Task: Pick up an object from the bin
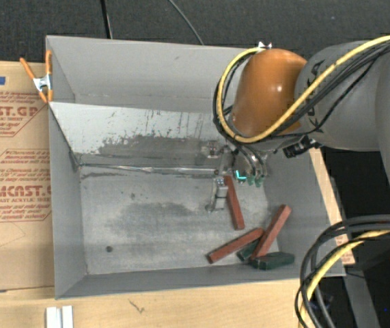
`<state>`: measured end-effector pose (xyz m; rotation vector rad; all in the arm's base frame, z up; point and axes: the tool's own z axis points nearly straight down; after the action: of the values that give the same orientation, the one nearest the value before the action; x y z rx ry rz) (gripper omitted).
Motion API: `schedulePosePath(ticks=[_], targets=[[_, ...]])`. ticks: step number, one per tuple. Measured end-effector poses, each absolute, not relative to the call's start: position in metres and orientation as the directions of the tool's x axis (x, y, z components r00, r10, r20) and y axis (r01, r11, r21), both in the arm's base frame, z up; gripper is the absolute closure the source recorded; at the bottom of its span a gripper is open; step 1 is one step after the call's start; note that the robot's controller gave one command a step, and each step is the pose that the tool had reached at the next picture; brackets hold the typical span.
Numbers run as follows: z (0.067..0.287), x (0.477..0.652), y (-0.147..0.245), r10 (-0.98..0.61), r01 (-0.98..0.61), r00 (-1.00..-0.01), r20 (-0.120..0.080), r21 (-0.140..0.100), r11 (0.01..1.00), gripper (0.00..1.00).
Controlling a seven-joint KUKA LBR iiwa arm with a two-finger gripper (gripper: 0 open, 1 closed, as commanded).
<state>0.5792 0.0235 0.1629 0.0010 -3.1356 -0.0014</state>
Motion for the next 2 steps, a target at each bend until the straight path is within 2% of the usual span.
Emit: schedulePosePath(ticks=[1,2], targets=[[0.167,0.581,0.024,0.0,0.0,-1.0,-0.002,0.001,1.0,0.0],[0.111,0.55,-0.002,-0.018,-0.018,-1.0,-0.007,0.0,1.0,0.0]])
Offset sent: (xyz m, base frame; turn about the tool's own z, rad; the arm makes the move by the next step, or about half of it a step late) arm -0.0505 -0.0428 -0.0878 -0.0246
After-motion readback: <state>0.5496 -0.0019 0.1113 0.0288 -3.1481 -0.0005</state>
